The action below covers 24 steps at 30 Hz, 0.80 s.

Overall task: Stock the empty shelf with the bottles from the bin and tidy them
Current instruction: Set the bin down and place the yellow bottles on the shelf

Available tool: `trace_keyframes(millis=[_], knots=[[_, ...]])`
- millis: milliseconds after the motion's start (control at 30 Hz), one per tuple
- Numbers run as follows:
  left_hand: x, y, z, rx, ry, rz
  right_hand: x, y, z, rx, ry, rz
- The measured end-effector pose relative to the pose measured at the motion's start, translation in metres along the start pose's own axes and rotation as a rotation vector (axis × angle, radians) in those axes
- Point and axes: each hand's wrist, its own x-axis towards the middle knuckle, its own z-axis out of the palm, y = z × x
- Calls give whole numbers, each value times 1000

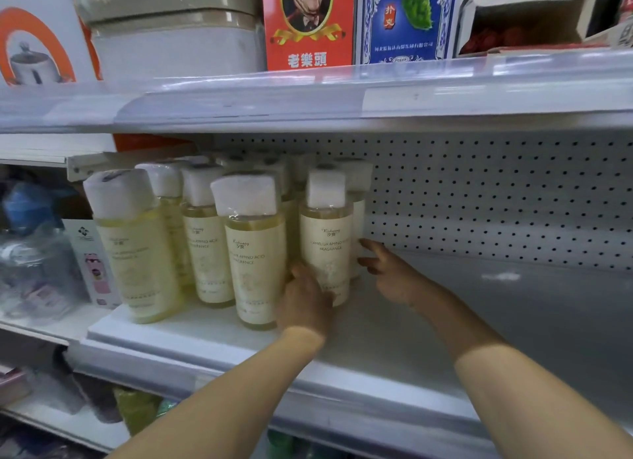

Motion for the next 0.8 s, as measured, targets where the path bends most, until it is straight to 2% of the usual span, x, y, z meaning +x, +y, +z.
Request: trace_keyframes(millis=[533, 667, 800], knots=[[12, 5, 1, 45, -5, 23, 9, -7, 0, -122, -28, 61], [5, 6, -2, 35, -64, -16, -4, -7, -3, -149, 17, 54], [-8, 6, -7, 150, -138, -34, -30, -9, -2, -254, 49, 39]])
